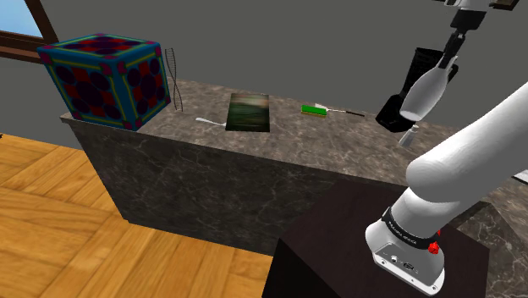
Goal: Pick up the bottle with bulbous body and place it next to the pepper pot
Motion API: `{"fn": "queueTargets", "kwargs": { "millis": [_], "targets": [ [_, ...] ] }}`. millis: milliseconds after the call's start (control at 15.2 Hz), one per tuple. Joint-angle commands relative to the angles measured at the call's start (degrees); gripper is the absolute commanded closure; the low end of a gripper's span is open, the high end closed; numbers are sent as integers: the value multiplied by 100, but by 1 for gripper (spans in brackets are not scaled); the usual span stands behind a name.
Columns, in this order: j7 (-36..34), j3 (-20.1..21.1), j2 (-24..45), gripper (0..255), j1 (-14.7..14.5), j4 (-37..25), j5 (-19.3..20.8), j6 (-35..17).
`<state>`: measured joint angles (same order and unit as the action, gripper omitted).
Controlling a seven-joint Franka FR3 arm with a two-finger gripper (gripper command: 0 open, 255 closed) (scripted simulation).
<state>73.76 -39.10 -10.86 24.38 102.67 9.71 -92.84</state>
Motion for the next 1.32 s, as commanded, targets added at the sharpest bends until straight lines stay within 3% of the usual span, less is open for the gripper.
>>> {"fn": "queueTargets", "kwargs": {
  "millis": [0,264,528,792,1056,1122,1254],
  "targets": [
    [379,-249,292,255,77,-292,-147,13],
    [1224,-763,1035,255,347,-914,-624,28],
    [2131,-1134,1986,255,891,-1709,-1349,164],
    [2926,-1195,3017,255,1813,-2750,-2149,486],
    [3463,-1002,4082,255,3026,-4200,-2900,1028],
    [3478,-973,4137,255,3105,-4294,-2930,1063],
    [3480,-994,4054,255,2976,-3986,-2869,846]
  ]
}}
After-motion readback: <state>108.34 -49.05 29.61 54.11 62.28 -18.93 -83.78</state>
